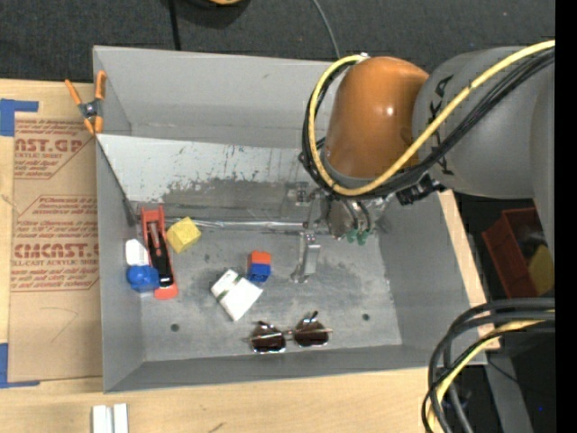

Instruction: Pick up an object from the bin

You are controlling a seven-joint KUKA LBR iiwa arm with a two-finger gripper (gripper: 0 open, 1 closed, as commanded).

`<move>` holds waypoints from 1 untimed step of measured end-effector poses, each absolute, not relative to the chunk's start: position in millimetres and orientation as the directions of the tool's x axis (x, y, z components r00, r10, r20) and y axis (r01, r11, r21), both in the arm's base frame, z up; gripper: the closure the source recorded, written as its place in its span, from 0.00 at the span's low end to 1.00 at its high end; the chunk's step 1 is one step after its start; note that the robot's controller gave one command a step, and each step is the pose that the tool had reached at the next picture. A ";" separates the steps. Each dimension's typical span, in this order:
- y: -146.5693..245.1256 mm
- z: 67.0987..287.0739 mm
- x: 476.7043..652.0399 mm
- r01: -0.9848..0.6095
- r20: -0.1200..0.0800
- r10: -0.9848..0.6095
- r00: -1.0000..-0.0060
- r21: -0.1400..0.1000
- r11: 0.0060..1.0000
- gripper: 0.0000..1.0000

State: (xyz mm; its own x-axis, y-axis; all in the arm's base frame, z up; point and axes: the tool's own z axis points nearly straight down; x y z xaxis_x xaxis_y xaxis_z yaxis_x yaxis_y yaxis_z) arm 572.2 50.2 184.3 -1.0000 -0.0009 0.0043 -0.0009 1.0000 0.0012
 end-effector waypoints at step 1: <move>38.8 188.0 573.8 -0.078 -0.001 -0.078 -0.997 0.002 0.997 0.00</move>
Offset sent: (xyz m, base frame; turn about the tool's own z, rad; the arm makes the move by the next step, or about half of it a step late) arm 0.0101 0.0400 -0.0697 0.1066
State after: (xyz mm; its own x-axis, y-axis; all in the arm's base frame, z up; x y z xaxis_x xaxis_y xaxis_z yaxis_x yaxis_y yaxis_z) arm 573.8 38.8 188.0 -0.9970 -0.0778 -0.0013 -0.0778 0.9970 0.0023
